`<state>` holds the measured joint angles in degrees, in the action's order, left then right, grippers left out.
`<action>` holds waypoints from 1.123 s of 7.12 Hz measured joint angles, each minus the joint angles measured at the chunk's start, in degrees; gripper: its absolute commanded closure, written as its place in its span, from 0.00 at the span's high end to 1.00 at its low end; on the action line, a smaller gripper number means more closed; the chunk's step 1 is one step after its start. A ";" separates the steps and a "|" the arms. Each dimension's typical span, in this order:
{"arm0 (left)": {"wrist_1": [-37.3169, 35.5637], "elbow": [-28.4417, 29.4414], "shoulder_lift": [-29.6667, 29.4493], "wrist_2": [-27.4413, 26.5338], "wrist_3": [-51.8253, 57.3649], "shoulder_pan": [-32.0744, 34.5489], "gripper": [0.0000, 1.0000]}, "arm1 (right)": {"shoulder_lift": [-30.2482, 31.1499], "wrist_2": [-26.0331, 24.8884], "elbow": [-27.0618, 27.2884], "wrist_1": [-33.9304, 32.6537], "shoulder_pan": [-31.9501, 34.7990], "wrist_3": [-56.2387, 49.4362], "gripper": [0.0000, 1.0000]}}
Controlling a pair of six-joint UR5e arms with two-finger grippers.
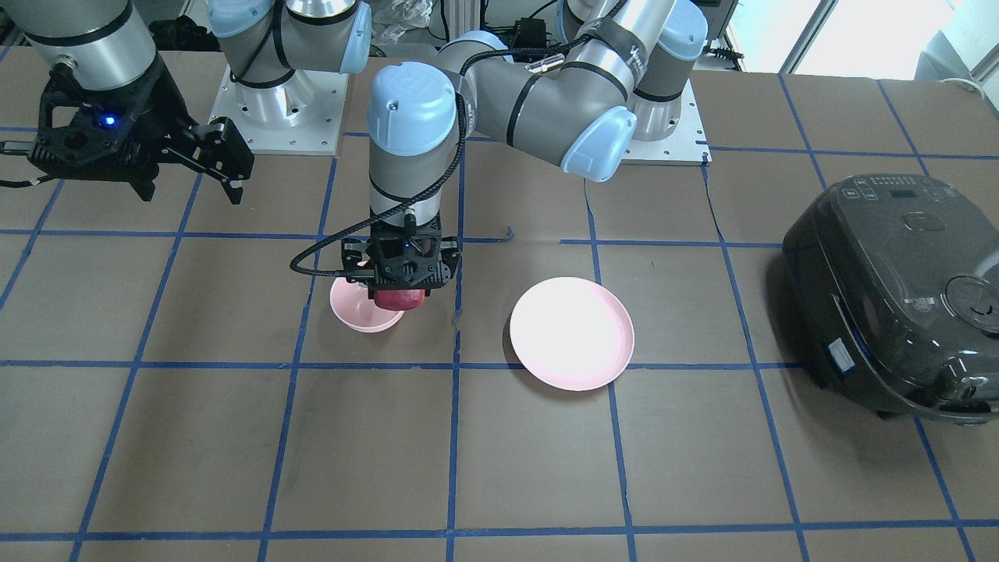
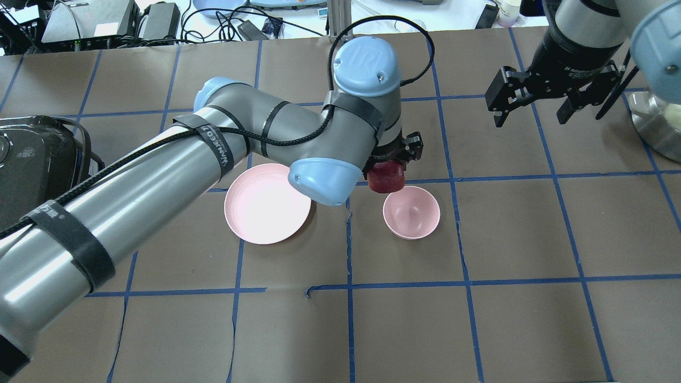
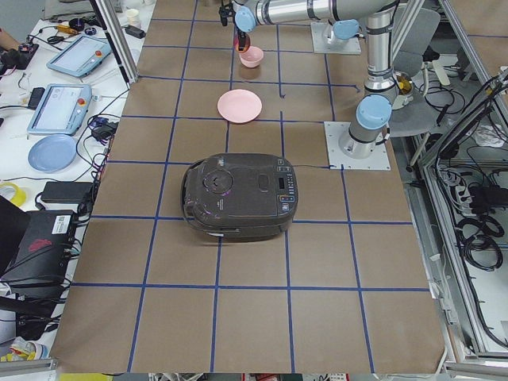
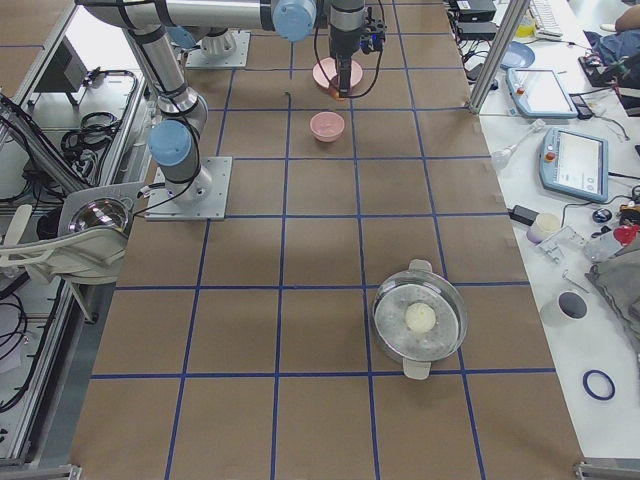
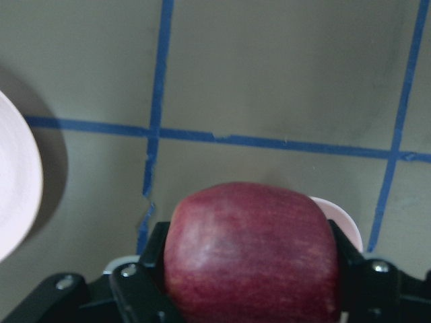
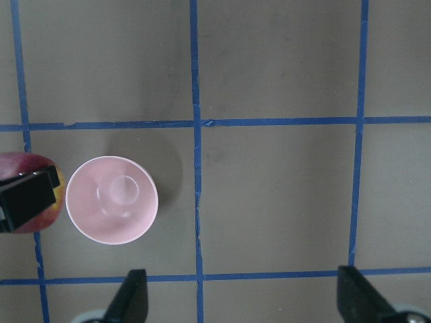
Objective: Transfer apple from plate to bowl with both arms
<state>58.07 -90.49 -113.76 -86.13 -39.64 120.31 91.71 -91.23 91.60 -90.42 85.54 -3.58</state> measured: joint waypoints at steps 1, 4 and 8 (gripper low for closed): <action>-1.32 0.02 -1.44 -0.41 -2.08 1.65 0.04 | -0.07 -0.06 -0.06 -0.19 -1.13 -0.06 1.00; -3.31 0.32 -5.31 -4.05 -4.66 5.56 0.04 | -0.20 -0.66 0.02 -0.01 -4.91 -0.09 1.00; -3.99 0.87 -7.80 -6.36 -4.92 6.90 0.13 | -0.21 -0.96 0.07 0.59 -5.55 -0.02 1.00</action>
<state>54.09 -89.61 -121.56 -92.49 -44.56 127.21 91.50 -92.19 91.67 -89.84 79.99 -3.60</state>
